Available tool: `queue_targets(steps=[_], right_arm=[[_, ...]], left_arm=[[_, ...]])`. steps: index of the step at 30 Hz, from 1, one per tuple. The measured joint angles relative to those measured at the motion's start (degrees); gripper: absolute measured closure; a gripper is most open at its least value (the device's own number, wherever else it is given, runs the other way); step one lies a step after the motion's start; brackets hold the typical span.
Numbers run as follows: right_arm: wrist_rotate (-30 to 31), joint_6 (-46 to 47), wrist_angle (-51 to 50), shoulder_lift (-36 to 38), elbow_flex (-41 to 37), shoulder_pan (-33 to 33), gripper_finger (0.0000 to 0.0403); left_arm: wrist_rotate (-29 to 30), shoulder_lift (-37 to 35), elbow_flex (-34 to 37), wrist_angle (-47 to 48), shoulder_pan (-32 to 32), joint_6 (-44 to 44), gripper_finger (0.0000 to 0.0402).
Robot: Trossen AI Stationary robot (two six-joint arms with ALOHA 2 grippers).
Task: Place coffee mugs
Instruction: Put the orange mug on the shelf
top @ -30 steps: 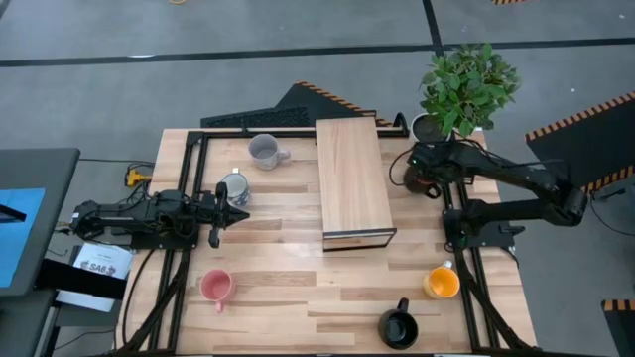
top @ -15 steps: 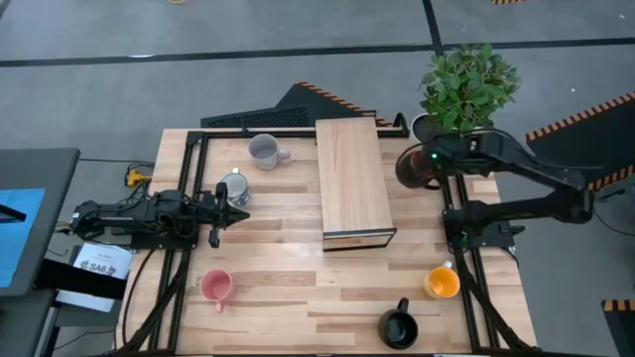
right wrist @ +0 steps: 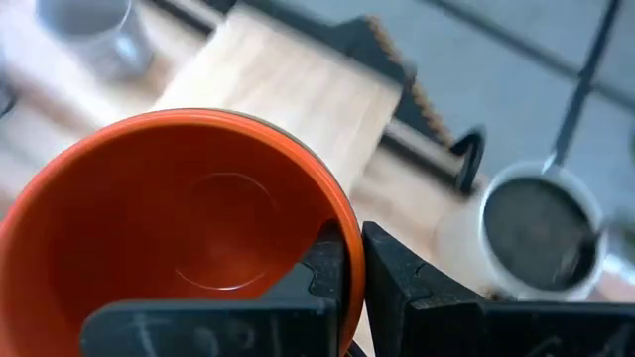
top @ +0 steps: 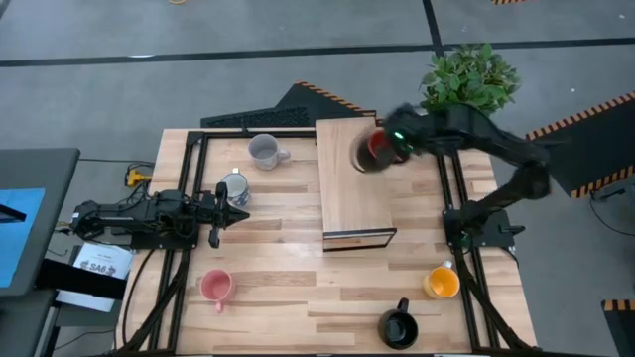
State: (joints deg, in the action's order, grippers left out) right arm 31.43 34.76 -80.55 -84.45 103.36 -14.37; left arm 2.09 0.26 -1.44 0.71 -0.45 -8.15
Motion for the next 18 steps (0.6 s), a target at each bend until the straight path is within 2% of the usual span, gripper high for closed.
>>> queue_targets(steps=[3, 8, 13, 18], right_arm=[[2.3, -5.4, 0.9, -6.3, 5.2, -3.1, 0.0361], [2.3, -11.8, 4.1, -13.9, 10.2, -8.6, 0.0361], [1.1, -15.4, 5.5, -19.2, 12.1, -13.1, 0.0361], [-3.4, -15.9, 6.2, -21.7, 12.3, -16.9, 0.0361]], left_arm=[[0.0, 0.0, 0.0, 0.0, 0.0, 0.0, 0.0401], [0.0, 0.0, 0.0, 0.0, 0.0, 0.0, 0.0401], [0.0, 0.0, 0.0, 0.0, 0.0, 0.0, 0.0402], [0.0, 0.0, 0.0, 0.0, 0.0, 0.0, 0.0402]])
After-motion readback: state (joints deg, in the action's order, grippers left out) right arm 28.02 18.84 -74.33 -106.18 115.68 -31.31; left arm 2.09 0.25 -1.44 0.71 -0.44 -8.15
